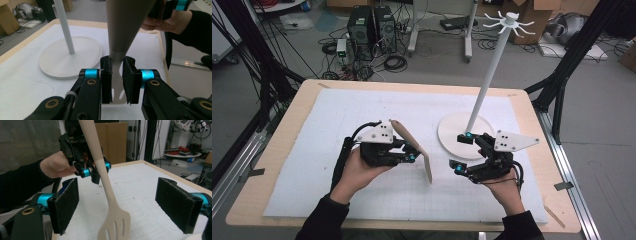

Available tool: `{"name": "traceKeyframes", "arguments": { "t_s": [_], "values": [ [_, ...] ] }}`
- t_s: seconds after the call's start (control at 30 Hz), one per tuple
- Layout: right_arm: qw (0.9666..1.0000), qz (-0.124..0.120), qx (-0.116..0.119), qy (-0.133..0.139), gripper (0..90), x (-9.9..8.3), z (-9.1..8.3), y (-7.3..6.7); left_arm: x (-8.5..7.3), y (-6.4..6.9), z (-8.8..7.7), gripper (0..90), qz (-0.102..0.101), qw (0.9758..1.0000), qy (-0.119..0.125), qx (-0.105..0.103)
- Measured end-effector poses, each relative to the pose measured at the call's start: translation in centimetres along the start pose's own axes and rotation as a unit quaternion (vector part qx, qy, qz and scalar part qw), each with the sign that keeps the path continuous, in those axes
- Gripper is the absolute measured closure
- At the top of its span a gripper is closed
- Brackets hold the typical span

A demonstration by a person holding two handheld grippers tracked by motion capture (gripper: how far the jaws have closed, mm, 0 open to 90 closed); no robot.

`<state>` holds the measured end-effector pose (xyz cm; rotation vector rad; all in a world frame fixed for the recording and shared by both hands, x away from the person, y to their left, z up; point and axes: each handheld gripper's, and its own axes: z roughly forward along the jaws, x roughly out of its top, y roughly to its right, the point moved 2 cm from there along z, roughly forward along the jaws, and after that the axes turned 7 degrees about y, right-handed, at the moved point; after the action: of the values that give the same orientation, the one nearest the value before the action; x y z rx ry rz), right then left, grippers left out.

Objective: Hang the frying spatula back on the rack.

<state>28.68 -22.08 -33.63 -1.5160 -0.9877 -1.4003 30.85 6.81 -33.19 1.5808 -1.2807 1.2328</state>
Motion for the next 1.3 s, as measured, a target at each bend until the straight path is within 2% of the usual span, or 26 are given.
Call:
{"name": "traceKeyframes", "arguments": {
  "t_s": [0.07,0.17,0.23,0.3,0.53,0.63,0.8,0.87,1.0,1.3],
  "values": [
    [1.0,-0.002,-0.001,0.002,18.6,0.1,0.5,-0.1,0.1,0.0,0.0,77.9,-0.007,1.0,0.007,-0.001],
    [1.0,-0.003,-0.003,0.004,19.0,0.2,1.0,-0.3,0.1,-0.1,0.0,77.9,-0.004,1.0,0.002,0.0],
    [0.9999,-0.011,-0.004,0.003,20.5,0.4,1.4,-0.6,0.2,0.1,0.2,77.9,-0.011,0.9999,0.006,0.006],
    [0.9999,-0.013,-0.005,0.006,20.6,0.5,1.7,-0.7,0.3,0.0,0.3,77.9,-0.007,1.0,0.0,0.006],
    [0.9996,-0.02,0.0,0.017,25.4,1.5,3.8,-1.4,0.7,0.2,0.8,77.9,-0.013,0.9997,-0.009,0.017],
    [0.9993,-0.028,-0.015,0.018,28.7,1.7,4.6,-1.8,0.7,0.3,1.1,77.9,-0.02,0.9994,-0.008,0.026],
    [0.9985,-0.042,-0.024,0.027,37.0,2.1,5.7,-2.3,0.9,0.3,1.3,77.9,-0.023,0.9992,-0.01,0.033],
    [0.9981,-0.048,-0.033,0.021,39.5,2.2,6.1,-2.5,0.9,0.3,1.4,77.9,-0.023,0.999,-0.015,0.034],
    [0.9969,-0.062,-0.047,0.017,44.6,2.7,7.0,-2.9,1.1,0.5,1.6,77.9,-0.025,0.999,-0.012,0.036],
    [0.9947,-0.057,-0.085,0.007,52.3,3.0,8.1,-3.0,1.4,0.4,1.9,77.9,-0.032,0.998,-0.011,0.052]
  ]
}}
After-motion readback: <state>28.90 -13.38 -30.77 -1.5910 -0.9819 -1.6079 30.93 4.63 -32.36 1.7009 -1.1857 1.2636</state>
